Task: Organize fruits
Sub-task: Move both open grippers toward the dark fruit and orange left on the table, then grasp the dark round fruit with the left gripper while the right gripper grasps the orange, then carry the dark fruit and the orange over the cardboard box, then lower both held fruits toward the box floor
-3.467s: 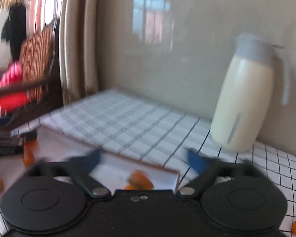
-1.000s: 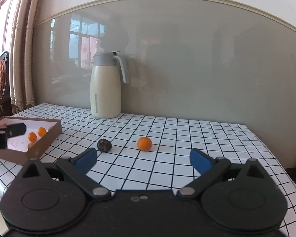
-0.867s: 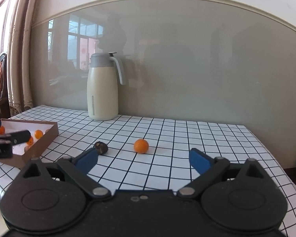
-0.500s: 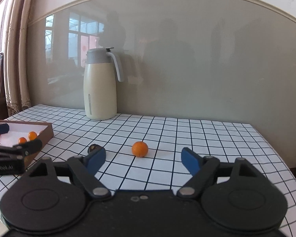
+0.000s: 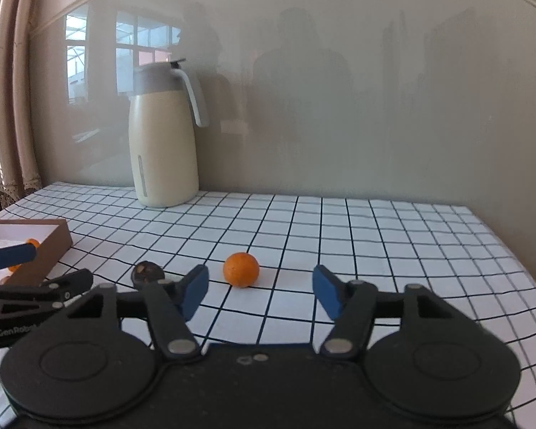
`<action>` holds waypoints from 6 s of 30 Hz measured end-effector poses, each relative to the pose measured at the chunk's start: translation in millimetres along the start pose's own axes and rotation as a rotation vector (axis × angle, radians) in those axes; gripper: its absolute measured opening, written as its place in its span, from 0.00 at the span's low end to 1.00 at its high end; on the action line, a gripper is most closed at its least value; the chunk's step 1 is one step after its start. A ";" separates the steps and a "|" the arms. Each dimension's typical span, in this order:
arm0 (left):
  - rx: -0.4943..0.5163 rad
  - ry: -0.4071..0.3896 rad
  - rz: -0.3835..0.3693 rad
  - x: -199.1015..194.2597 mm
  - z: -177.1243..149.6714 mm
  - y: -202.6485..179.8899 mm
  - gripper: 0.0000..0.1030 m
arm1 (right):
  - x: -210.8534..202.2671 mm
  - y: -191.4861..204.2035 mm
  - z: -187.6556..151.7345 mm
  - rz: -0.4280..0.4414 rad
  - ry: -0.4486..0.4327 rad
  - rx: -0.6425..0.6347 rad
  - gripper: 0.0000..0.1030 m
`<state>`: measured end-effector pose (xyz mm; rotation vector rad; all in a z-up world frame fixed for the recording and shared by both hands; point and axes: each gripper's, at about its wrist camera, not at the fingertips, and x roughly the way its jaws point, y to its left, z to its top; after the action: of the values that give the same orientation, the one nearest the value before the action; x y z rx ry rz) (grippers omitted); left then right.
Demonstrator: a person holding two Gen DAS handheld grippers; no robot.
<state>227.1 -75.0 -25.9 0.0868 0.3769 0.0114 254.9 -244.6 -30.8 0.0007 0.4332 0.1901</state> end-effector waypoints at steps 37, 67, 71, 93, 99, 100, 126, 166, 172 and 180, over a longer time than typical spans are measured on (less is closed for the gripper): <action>-0.045 0.253 -0.049 107.0 6.2 -31.8 0.53 | 133.9 18.4 7.2 0.025 0.222 0.033 0.34; 0.001 0.154 -0.112 27.0 18.6 -22.8 0.35 | 50.2 24.7 12.5 -0.019 0.156 0.048 0.28; 0.013 0.142 -0.120 -1.0 9.0 -16.2 0.35 | 25.7 28.6 12.3 -0.026 0.142 0.041 0.28; -0.006 0.061 -0.003 -129.6 -5.2 67.2 0.35 | -95.4 84.6 -8.9 0.051 0.106 -0.038 0.28; -0.024 0.040 0.062 -156.8 -7.6 97.1 0.35 | -114.1 108.6 -11.7 0.106 0.100 -0.072 0.28; -0.030 0.038 0.075 -160.2 -8.0 103.8 0.35 | -116.5 113.7 -11.8 0.119 0.099 -0.081 0.28; -0.105 -0.037 0.286 -204.6 -3.5 200.7 0.35 | -136.3 222.9 22.1 0.337 -0.002 -0.228 0.28; -0.123 -0.009 0.414 -152.0 1.8 287.9 0.35 | -56.0 267.3 66.6 0.364 -0.034 -0.239 0.28; -0.130 0.001 0.422 -138.1 2.2 294.2 0.35 | -37.7 271.2 64.7 0.363 -0.014 -0.234 0.28; -0.144 0.028 0.423 -115.7 -4.7 302.9 0.35 | -11.7 276.7 60.2 0.360 0.020 -0.228 0.28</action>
<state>119.4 224.0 38.5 0.0225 0.3795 0.4577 219.0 27.4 40.0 -0.1476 0.4271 0.5933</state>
